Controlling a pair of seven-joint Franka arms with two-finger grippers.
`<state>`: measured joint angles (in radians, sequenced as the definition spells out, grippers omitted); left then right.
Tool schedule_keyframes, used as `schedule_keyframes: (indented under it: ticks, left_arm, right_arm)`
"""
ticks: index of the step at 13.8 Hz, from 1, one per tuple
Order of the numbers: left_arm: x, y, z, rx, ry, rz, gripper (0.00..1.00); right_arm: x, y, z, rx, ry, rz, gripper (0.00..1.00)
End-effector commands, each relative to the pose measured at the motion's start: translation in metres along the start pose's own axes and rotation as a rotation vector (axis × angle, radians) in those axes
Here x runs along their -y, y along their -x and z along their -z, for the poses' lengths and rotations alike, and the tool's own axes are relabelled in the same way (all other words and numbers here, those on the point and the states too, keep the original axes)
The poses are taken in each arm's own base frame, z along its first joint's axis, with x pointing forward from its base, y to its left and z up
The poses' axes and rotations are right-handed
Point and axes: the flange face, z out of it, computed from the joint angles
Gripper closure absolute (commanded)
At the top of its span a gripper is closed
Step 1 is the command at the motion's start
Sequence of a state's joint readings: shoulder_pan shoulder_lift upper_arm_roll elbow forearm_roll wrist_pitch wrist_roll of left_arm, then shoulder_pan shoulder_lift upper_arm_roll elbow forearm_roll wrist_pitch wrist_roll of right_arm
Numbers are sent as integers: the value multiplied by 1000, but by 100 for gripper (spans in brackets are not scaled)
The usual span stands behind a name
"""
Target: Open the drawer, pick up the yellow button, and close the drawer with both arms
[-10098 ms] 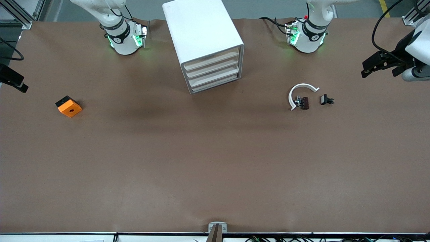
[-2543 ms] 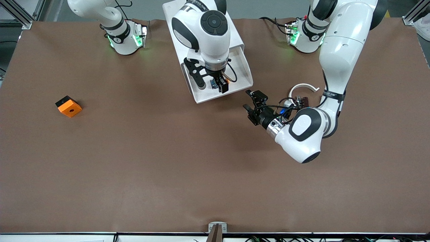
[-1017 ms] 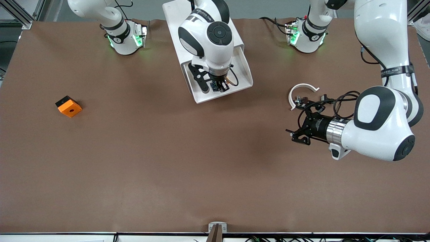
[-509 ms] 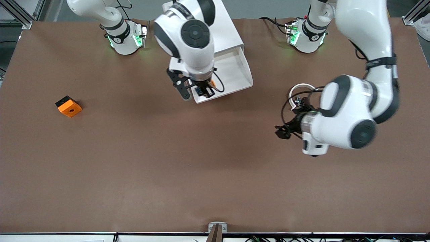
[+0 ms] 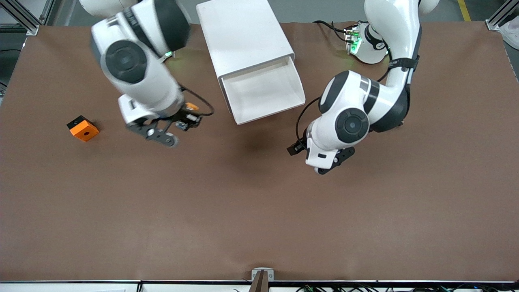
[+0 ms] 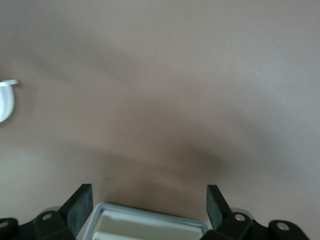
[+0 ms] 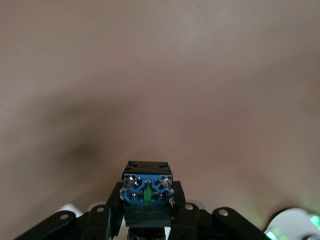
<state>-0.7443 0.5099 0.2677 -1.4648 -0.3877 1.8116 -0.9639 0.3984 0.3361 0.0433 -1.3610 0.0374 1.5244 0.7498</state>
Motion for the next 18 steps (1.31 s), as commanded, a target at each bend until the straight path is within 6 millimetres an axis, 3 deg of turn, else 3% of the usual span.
schedule_keyframes:
  ticks: [1,4,7,11,15,18]
  left_arm:
    - [30,39,-18,-39,43,-47,0]
    - [13,79,-38,-42,22,-117,0]
    - [5,112,-54,-42,6,-171,0]
    - [1,150,-67,-28,-10,-230,0]
    - [-5,191,-81,4,-28,-274,0]
    - [-7,225,-91,28,-46,-270,0]
  right_arm:
    - [-46,-25,-14,-7,29,129,89]
    - [-74,-44,-34,-45,106,177,89]
    - [-122,-74,-61,-81,72,272,89]
    - [-170,-112,-90,-133,42,338,89]
    - [-215,-134,-145,-198,86,366,89]
    - [-250,-135,-196,-238,72,366,90]
